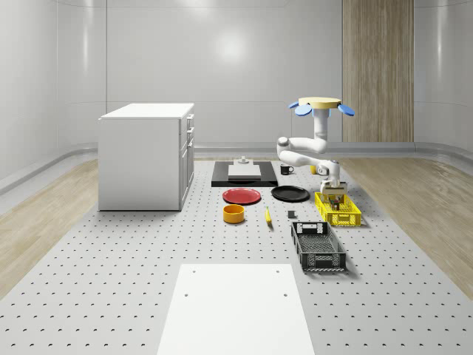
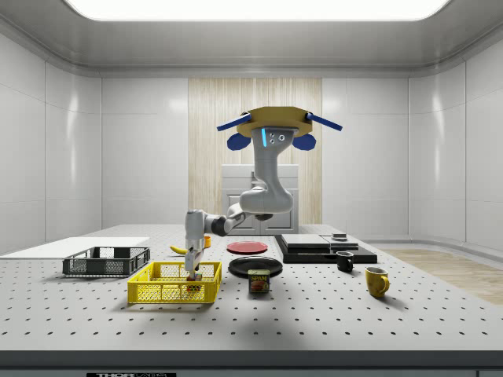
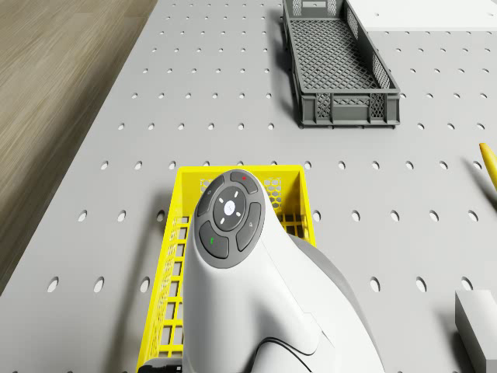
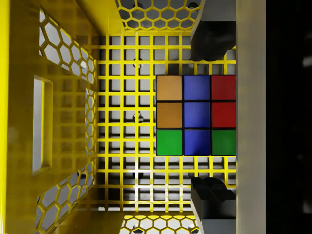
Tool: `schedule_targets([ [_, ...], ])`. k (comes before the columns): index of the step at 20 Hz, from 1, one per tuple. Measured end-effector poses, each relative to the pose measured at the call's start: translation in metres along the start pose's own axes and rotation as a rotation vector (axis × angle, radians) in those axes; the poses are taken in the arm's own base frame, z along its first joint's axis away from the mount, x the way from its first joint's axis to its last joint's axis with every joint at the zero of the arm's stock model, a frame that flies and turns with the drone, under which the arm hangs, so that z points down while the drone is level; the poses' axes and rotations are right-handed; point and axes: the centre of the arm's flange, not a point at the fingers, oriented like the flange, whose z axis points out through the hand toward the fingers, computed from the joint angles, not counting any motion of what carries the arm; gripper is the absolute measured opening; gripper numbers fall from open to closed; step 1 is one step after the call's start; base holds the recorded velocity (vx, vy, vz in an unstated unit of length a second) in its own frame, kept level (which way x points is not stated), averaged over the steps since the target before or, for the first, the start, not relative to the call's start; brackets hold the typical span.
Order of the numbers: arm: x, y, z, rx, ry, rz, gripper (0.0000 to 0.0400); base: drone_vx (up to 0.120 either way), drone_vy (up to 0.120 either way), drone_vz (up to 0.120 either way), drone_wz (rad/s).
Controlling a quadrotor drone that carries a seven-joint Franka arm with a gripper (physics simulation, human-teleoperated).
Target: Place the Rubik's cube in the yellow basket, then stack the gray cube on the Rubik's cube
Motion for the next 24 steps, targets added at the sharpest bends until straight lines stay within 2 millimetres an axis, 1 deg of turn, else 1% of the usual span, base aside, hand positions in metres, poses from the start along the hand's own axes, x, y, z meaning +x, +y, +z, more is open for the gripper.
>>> schedule_targets([
  [5, -0.0003, -0.0003, -0.0011, 0.0, 0.0, 0.0, 0.039, 0.0, 0.0, 0.12, 0.0],
  [13, -0.0004, -0.0004, -0.0015, 0.0, 0.0, 0.0, 0.0399, 0.0, -0.12, 0.115, 0.0],
  [21, -0.0004, -0.0004, -0.0015, 0.0, 0.0, 0.0, 0.04, 0.0, -0.12, 0.0, 0.0],
  [24, -0.0004, -0.0004, -0.0015, 0.0, 0.0, 0.0, 0.04, 0.093, -0.12, 0.0, 0.0],
])
